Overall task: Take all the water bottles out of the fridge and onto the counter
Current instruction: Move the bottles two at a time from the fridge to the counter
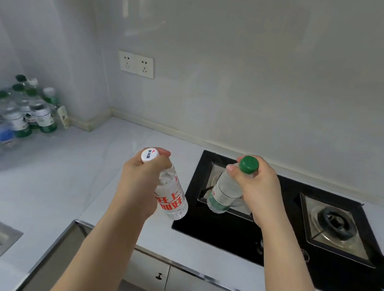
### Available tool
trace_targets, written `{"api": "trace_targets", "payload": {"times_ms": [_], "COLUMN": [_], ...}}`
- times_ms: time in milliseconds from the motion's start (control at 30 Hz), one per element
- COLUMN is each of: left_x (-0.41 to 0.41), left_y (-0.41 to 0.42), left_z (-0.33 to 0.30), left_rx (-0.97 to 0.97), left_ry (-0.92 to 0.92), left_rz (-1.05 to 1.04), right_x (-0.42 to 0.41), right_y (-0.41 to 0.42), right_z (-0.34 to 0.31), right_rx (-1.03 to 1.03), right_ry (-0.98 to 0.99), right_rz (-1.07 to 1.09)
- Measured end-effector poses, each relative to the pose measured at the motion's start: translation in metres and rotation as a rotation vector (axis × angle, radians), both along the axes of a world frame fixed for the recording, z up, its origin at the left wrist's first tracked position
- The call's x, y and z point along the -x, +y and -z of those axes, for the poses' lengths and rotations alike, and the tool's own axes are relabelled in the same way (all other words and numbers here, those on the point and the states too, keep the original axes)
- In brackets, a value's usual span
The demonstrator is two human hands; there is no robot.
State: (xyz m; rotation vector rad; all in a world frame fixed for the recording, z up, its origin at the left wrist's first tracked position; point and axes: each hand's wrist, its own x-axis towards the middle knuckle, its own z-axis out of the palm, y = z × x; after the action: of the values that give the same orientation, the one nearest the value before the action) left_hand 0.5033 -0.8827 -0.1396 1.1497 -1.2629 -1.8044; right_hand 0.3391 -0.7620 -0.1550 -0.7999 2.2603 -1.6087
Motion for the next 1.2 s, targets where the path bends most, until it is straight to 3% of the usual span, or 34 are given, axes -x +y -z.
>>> {"api": "trace_targets", "payload": {"times_ms": [267,700,967,1200], "left_x": [0.035,0.05,0.01,-0.072], "left_y": [-0.066,-0.154,-0.248,-0.341], "left_z": [-0.026,-0.009,-0.005,0.015], "left_rx": [0.1,-0.049,-0.081,-0.122], "left_ry": [0.037,0.069,0.05,0.052], "left_rz": [-0.143,-0.28,-0.233,-0.273], "right_x": [0.046,0.058,0.016,-0.043], "right_y": [-0.093,-0.193,-0.289,-0.396], "right_z": [-0.002,0.021,0.025,0.032], "right_rx": [0.094,0.052,0.003,0.006], "right_ry": [0.002,0.024,0.021,0.058], "right_rz": [-0.092,-0.194,-0.254,-0.369]}}
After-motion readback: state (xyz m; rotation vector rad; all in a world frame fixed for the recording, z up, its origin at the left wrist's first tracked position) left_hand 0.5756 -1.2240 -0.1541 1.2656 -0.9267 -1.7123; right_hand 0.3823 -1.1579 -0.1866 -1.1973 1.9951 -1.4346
